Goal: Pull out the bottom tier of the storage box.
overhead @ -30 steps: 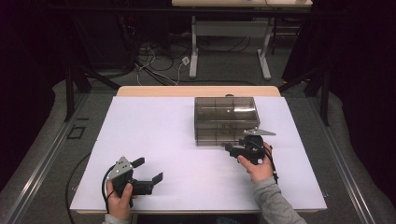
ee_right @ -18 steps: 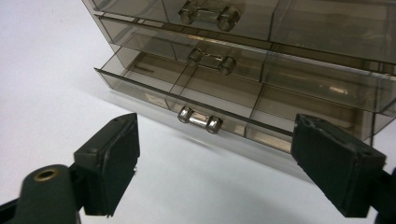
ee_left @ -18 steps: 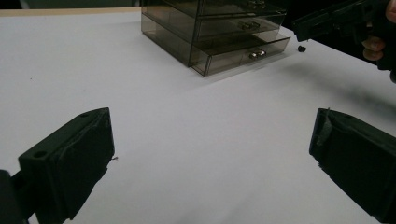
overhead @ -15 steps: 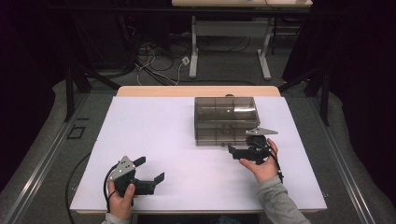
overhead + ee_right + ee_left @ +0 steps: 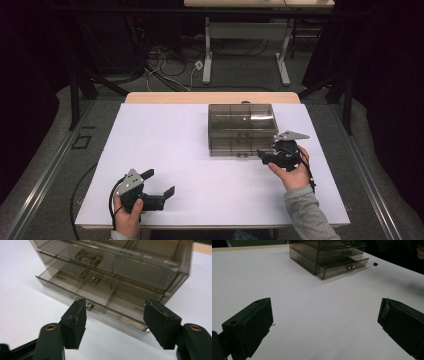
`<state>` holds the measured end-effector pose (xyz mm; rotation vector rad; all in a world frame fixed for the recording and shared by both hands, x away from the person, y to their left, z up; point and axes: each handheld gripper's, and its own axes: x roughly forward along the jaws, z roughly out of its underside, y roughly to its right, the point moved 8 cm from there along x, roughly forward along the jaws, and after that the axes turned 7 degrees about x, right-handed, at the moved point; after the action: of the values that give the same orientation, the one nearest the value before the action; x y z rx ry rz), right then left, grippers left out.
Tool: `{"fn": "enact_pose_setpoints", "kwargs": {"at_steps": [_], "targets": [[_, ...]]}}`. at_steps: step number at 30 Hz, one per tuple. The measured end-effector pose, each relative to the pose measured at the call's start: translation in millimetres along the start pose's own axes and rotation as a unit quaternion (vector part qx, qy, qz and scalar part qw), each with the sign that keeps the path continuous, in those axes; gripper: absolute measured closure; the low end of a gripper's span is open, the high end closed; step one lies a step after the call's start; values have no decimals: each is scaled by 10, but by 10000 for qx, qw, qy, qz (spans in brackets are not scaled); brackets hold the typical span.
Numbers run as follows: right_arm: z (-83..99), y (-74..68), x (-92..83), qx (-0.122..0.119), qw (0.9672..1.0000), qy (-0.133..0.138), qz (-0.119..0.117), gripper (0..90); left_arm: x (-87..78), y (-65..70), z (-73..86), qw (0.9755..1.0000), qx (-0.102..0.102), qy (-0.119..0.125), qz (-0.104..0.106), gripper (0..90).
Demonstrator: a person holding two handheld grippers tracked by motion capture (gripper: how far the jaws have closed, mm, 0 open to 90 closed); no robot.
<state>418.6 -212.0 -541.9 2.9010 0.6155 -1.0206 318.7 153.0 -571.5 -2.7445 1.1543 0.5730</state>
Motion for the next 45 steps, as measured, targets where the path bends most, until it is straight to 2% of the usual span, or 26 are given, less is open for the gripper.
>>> {"fn": "enact_pose_setpoints", "kwargs": {"at_steps": [4, 9, 13, 14, 17, 19, 20, 21, 22, 24, 26, 29, 31, 34, 36, 37, 41, 44, 45], "targets": [[-50, 52, 22, -14, 9999, -109, 34, 443, -49, -8, 36, 10000, -32, -34, -63, 3], [-51, 54, 152, -41, 9995, -300, -78, 471, -124, -20, 73, 9998, -14, -62, -177, 3], [-88, 36, 237, -566, 9980, -268, -51, 474, -186, -25, 103, 9996, -59, -67, -261, 4], [-98, 19, 254, -709, 9970, -268, -131, 475, -202, -26, 107, 9995, -79, -61, -285, 3], [-118, -52, 275, -1011, 9936, -335, -365, 474, -237, -38, 124, 9994, -88, -65, -328, 3], [-128, -72, 278, -1205, 9914, -357, -363, 474, -250, -35, 135, 9993, -133, -80, -350, 4], [-134, -65, 272, -1344, 9898, -401, -262, 475, -254, -35, 136, 9993, -125, -73, -358, 3], [-143, -72, 278, -1484, 9879, -375, -269, 488, -260, -34, 139, 9992, -115, -86, -361, 4], [-142, -83, 273, -1601, 9856, -440, -332, 516, -265, -33, 143, 9992, -113, -96, -368, 3], [-146, -107, 276, -1699, 9832, -471, -466, 537, -268, -34, 147, 9992, -109, -93, -382, 4], [-143, -126, 281, -1905, 9780, -600, -604, 538, -276, -43, 152, 9991, -70, -108, -416, 4], [-147, -161, 263, -2382, 9668, -684, -624, 535, -277, -40, 153, 9990, -101, -94, -425, 4], [-147, -187, 250, -2537, 9623, -740, -643, 540, -275, -28, 157, 9990, -111, -107, -426, 3], [-145, -199, 255, -2992, 9489, -799, -606, 570, -267, -10, 157, 9990, -94, -123, -413, 4], [-109, -209, 273, -3094, 9447, -873, -648, 572, -263, -7, 157, 9991, -45, -138, -400, 3], [-91, -207, 291, -3204, 9403, -915, -688, 582, -262, -6, 159, 9991, -40, -145, -398, 3], [-38, -208, 365, -3419, 9310, -1043, -741, 595, -268, -8, 160, 9991, -86, -134, -402, 3], [-28, -203, 417, -3524, 9269, -1112, -656, 580, -273, -14, 159, 9991, -62, -125, -411, 3], [-16, -205, 435, -3556, 9246, -1184, -680, 580, -272, -10, 159, 9991, -89, -118, -405, 3]]}}
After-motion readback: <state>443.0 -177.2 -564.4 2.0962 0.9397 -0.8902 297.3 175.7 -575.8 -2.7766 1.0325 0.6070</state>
